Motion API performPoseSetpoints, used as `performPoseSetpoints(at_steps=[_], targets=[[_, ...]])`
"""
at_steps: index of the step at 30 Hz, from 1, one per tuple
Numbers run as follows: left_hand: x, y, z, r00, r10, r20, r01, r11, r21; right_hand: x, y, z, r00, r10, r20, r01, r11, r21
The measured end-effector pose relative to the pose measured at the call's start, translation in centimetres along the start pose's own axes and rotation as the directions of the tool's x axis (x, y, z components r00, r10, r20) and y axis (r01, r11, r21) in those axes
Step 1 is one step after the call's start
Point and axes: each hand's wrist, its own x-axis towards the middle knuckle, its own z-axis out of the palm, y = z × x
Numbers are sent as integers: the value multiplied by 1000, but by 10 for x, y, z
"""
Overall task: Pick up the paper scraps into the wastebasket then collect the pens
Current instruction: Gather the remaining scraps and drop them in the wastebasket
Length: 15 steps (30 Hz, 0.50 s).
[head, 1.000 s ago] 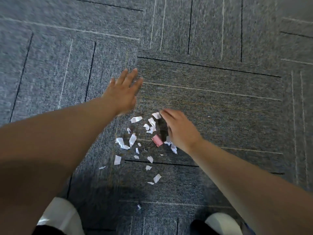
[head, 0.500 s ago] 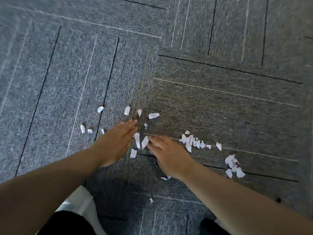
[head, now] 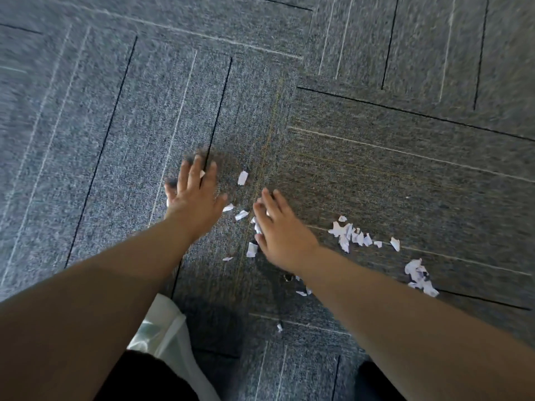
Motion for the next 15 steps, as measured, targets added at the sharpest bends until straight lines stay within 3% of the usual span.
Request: performPoseSetpoints(at_steps=[3,5,7,9,12,15], targets=[[-23,-11,16,994,106,28,-105,994,-19,-15,-18,19,997,-66,42,66,998,0],[-38,-15,26,983,180,42,-179,983,-32,-21,-20,21,992,-124,-39,124,992,0],[-49,-17,31,972,226,61,-224,974,-39,-14,-11,18,978,-102,-181,106,994,12],[-56,-17,30,969,235,69,-231,971,-68,-1,-7,5,970,-67,-233,76,997,29],[-58,-20,28,975,216,-43,-219,974,-56,30,-9,-11,984,-57,-168,55,998,-18],[-49,-32,23,988,74,-134,-82,995,-55,54,-24,-22,998,-21,-51,19,999,-46]])
